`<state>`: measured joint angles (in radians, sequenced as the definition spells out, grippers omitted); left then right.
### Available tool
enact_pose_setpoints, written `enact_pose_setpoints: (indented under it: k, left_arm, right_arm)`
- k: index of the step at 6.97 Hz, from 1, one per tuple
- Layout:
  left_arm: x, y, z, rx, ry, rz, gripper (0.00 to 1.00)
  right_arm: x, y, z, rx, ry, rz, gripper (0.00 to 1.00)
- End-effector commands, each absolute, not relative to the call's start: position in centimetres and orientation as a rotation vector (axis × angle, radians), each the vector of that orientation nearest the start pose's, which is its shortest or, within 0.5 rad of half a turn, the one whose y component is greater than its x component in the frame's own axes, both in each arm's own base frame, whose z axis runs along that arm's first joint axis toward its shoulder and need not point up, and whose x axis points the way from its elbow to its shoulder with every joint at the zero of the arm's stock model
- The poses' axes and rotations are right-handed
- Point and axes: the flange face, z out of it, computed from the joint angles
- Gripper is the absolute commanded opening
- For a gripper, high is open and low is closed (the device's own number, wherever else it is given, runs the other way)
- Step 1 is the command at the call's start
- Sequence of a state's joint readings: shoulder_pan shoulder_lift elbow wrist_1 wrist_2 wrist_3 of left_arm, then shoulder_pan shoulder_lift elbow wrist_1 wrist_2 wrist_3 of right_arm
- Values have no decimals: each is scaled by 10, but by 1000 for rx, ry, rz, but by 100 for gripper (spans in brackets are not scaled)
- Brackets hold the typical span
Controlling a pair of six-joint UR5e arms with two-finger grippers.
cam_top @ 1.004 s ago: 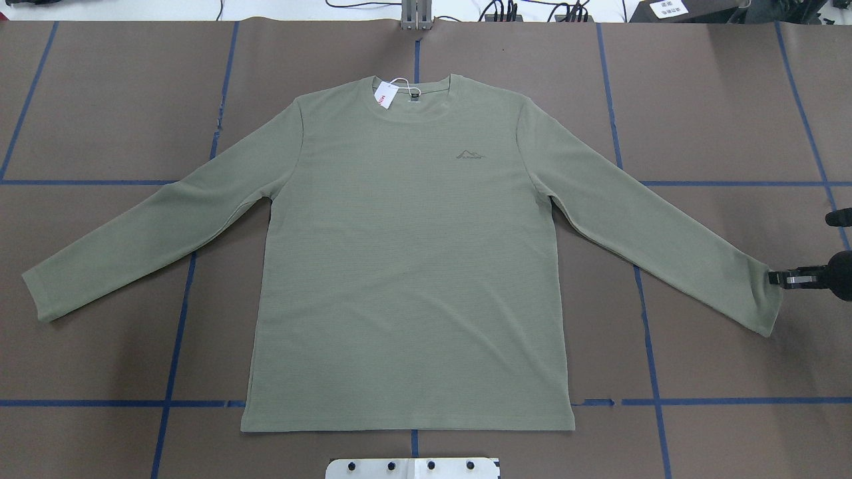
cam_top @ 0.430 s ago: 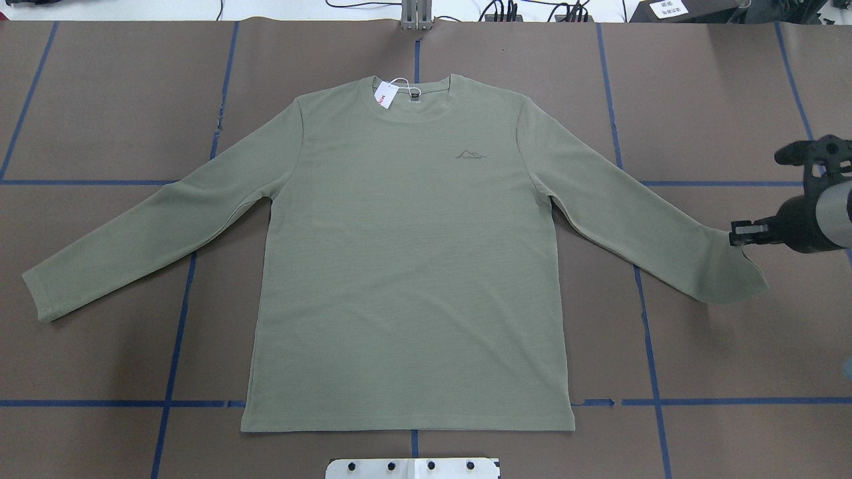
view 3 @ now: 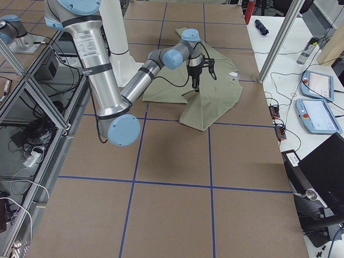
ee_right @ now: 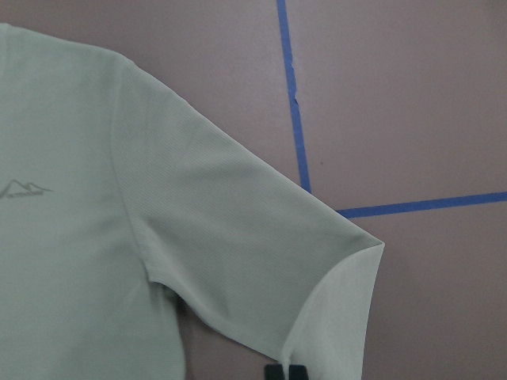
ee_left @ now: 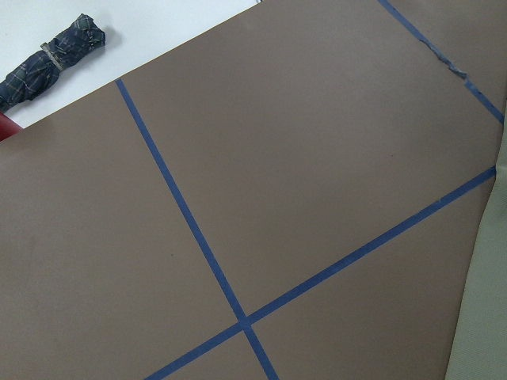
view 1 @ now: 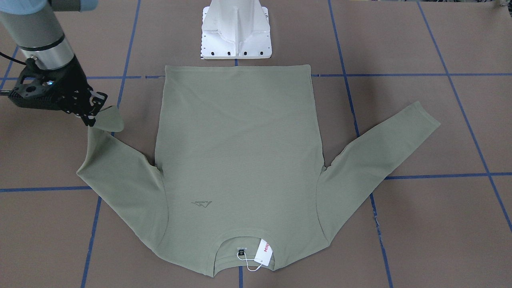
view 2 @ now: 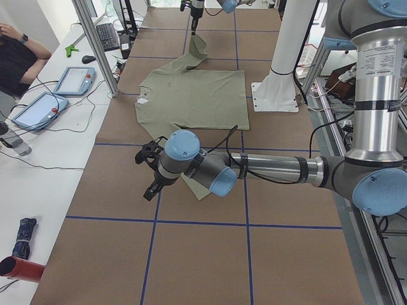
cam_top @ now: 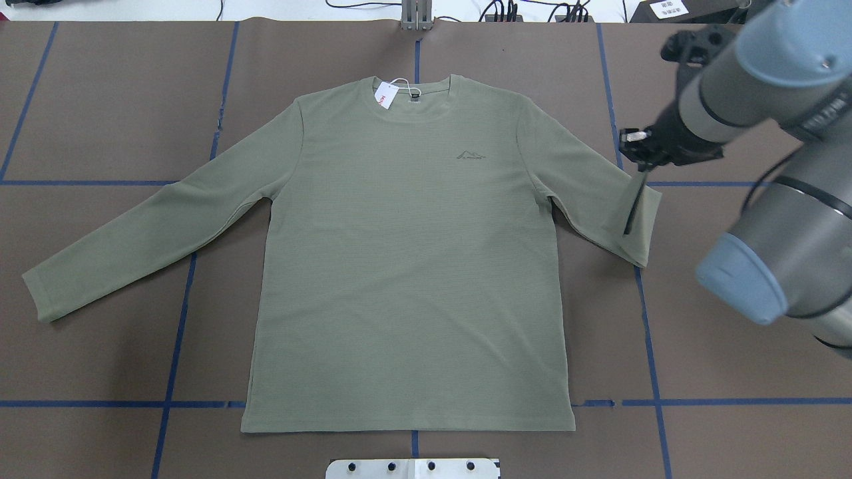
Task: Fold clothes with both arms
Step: 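Carry the sleeve cuff with the right gripper across the shirt body toward the collar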
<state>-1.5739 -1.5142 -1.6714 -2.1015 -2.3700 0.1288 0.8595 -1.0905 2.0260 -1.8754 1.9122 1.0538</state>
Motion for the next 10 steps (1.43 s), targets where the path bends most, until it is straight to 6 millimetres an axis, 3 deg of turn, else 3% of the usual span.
enact_pose_setpoints:
  k: [1, 2, 3, 4, 5, 6, 7, 9, 10]
  left_arm:
    - [-63, -489, 576, 591, 742, 344, 100]
    - [-63, -489, 576, 591, 742, 344, 100]
    - [-63, -489, 576, 591, 742, 344, 100]
    - [-63, -489, 577, 590, 742, 344, 100]
    - [-63, -489, 577, 589, 742, 343, 100]
    - [-63, -487, 579, 586, 743, 342, 100]
    - [-63, -486, 580, 583, 743, 341, 100]
    - [-63, -486, 580, 582, 744, 339, 100]
    - [-63, -486, 581, 581, 744, 339, 100]
  right_arm:
    - [-369, -541, 110, 155, -679, 303, 0]
    - [-412, -560, 57, 180, -682, 311, 0]
    - [-460, -578, 16, 220, -731, 308, 0]
    - [-519, -578, 5, 288, -771, 348, 0]
    - [-585, -553, 6, 380, -745, 327, 0]
    - [-634, -520, 7, 423, -724, 301, 0]
    - [-662, -494, -2, 436, -720, 277, 0]
    - [-696, -489, -30, 461, -708, 270, 0]
    - [-706, -494, -23, 468, -720, 273, 0]
